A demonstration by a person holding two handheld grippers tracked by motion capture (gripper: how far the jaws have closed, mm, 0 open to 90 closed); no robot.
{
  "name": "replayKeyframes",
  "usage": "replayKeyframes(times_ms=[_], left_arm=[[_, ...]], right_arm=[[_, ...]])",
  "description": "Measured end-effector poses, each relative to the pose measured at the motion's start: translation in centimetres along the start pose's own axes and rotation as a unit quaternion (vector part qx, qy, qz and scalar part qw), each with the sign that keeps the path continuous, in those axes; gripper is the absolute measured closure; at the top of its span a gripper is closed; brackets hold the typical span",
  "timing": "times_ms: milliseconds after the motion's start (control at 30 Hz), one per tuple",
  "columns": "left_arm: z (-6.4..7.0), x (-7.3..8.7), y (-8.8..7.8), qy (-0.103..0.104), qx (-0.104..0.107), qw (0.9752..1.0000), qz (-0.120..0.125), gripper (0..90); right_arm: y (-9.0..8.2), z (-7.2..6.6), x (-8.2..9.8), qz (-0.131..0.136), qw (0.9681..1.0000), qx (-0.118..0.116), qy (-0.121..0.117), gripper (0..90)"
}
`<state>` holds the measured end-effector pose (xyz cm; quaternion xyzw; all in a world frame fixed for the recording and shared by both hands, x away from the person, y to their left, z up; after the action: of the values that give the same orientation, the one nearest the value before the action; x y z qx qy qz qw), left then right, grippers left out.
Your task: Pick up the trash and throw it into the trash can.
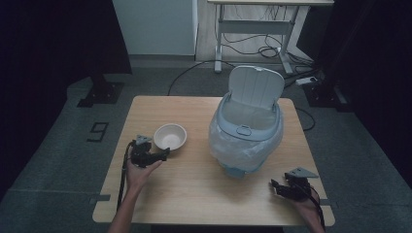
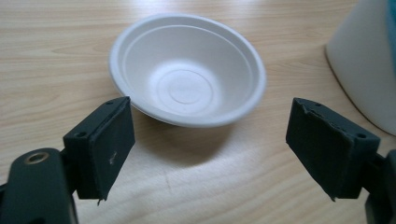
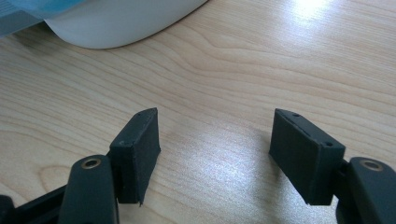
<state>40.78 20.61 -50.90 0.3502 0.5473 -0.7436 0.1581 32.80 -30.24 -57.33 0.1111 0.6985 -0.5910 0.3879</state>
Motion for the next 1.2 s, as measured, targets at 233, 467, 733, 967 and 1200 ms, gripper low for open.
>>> replayKeyframes(times_ms=[233, 467, 733, 967, 1200], left_arm=[[-1.5, -0.8, 1.2, -0.007, -0.019, 0.9997, -0.013, 19.6], [-2.9, -1.8, 2.8, -0.012, -0.038, 0.9990, -0.020, 22.4], [-4.7, -2.5, 4.7, -0.020, -0.060, 0.9976, -0.030, 27.6], [-5.3, -2.0, 6.3, -0.025, -0.050, 0.9971, -0.052, 36.5], [-4.8, -1.7, 7.0, -0.014, -0.030, 0.9976, -0.060, 55.8]], right_arm=[[0.0, 0.0, 0.0, 0.000, 1.0000, 0.001, 0.002, 32.8], [0.0, 0.0, 0.0, 0.000, 1.0000, 0.002, 0.004, 32.7], [0.0, 0.0, 0.0, 0.000, 1.0000, 0.002, 0.004, 32.6], [0.0, 0.0, 0.0, 0.000, 1.0000, 0.001, 0.005, 32.5], [0.0, 0.0, 0.0, 0.001, 1.0000, 0.001, 0.006, 32.4]])
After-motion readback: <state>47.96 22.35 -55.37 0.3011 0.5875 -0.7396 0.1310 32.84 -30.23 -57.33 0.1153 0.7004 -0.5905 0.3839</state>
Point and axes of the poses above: each handheld gripper's, and its own axes: y roughly forward along the jaws, x roughly out of its underside, z roughly to its right, the point moved 3 cm from there along y, roughly forward along the jaws, and after that the axes turned 7 degrees about -z, right-handed, at the moved point
